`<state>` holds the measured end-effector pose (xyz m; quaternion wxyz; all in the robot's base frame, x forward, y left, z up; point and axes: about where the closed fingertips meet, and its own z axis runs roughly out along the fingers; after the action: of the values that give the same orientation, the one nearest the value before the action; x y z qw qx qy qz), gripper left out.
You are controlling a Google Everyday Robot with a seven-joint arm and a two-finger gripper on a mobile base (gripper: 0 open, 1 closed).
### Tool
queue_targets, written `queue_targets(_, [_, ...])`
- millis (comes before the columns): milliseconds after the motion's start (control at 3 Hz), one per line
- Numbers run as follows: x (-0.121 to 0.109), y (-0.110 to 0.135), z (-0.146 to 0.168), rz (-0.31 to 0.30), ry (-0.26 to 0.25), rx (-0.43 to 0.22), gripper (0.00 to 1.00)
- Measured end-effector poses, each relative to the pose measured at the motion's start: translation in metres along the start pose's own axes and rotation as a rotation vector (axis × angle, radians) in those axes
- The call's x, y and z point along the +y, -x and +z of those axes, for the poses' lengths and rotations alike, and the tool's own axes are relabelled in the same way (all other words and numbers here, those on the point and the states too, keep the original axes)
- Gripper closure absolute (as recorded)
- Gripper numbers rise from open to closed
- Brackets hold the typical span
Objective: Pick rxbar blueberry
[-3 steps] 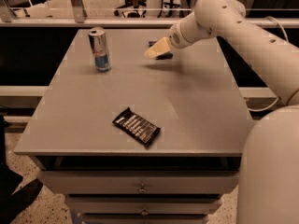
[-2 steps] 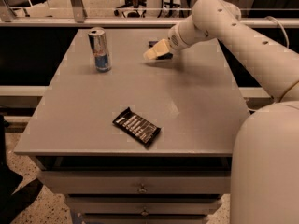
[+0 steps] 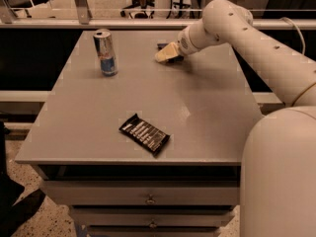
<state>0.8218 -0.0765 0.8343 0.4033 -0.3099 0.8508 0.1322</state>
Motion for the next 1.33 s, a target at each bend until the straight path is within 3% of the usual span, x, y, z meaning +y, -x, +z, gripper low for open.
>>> queue_targets(333, [-0.0001, 0.0003, 0.0001, 0.005, 0.0, -0.006, 0.66])
queue_targets(667, [0.0, 0.0009, -0.0004, 0.006, 0.001, -0.007, 0.97])
queue_targets(1333, [0.0, 0.002, -0.0012, 0.006, 0.001, -0.007, 1.0])
